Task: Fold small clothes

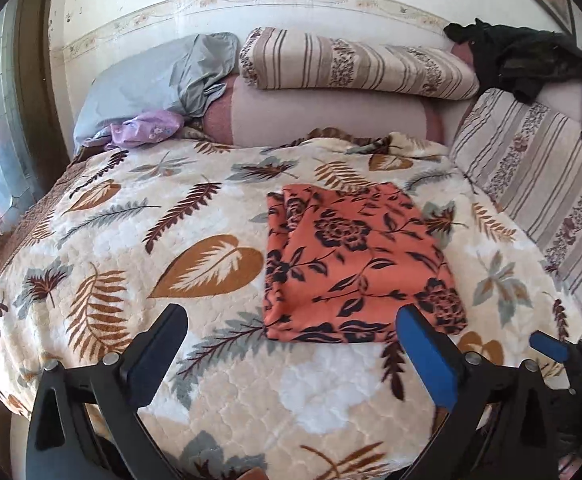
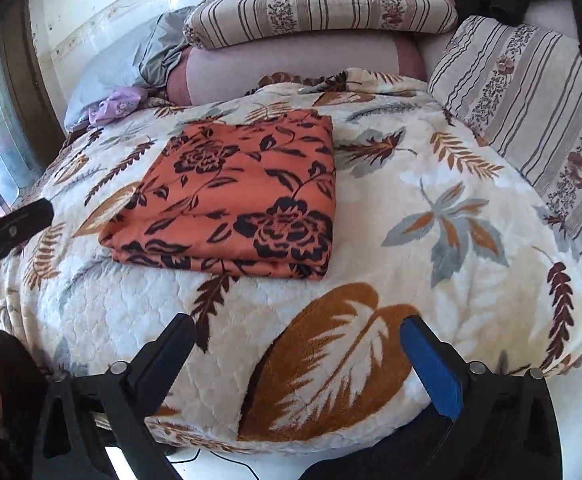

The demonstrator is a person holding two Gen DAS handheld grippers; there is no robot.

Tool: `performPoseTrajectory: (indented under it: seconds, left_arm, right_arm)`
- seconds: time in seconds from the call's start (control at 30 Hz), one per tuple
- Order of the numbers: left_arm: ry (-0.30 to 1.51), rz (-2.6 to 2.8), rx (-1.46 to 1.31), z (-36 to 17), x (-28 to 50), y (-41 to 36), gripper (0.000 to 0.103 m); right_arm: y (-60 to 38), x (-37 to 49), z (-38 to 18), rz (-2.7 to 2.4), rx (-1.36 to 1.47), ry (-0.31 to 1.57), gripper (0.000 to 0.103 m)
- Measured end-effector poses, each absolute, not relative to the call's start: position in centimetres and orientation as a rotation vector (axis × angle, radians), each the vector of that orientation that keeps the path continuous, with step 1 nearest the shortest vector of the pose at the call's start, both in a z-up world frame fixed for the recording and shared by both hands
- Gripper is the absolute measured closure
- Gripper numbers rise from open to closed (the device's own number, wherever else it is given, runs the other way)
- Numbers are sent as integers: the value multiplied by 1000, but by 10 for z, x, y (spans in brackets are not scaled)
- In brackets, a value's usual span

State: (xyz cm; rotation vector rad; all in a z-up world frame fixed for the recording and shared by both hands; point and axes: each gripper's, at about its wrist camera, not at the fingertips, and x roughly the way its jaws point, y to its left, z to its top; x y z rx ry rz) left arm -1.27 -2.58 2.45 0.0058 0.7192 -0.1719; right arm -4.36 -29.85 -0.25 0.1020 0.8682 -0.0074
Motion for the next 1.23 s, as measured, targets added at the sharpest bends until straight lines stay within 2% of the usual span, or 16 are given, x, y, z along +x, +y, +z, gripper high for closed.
performPoseTrajectory:
  seconds: [0.3,1.23]
  left_arm:
    - [761,-61,52,35,-10,-46,0]
    - [723,-62,33,50,-4,-44,0]
  right_arm:
    - [-306,-39,45,-24,40,798,0]
    - [-279,-29,60,-12,-97,808,0]
